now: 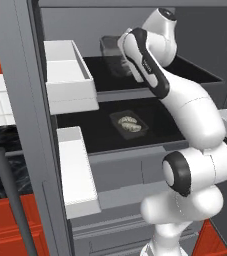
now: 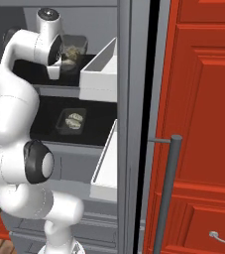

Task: Place two dumplings into each of the tupperware containers and then place the containers in the fridge.

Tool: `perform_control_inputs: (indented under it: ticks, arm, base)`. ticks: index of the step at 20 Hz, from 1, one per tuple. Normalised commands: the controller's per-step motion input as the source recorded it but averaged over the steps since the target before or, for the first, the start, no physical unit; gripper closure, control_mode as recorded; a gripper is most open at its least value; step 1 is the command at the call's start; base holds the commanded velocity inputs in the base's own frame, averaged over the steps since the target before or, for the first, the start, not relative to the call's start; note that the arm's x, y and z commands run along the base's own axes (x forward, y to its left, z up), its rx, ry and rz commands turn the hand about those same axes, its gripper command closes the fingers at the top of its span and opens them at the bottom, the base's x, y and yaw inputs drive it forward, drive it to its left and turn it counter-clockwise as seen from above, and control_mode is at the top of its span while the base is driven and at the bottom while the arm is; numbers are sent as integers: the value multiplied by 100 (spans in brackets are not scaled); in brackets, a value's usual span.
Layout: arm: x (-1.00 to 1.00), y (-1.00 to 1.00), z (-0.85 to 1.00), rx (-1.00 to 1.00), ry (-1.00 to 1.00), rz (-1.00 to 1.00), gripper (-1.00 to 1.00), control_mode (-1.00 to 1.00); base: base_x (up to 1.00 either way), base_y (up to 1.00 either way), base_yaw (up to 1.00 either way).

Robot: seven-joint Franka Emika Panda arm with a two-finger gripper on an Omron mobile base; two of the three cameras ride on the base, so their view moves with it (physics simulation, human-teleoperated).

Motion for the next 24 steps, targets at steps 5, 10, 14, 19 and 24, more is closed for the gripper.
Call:
perform_control_inputs:
  ticks: [5,10,14,19,24]
  arm:
    - [1,9,-37,0,-7,0,-100,-100]
    - [-29,0,-2,1,-32,-4,-100,-100]
    - [-31,-14,29,6,-25,-1,-100,-100]
    - [-74,-64,44,0,0,0,-100,-100]
    - [-100,-50,-5,0,-1,3,-100,-100]
  base:
    - [0,0,0]
    - [0,0,0]
    - [0,0,0]
    - [0,0,0]
    - [0,0,0]
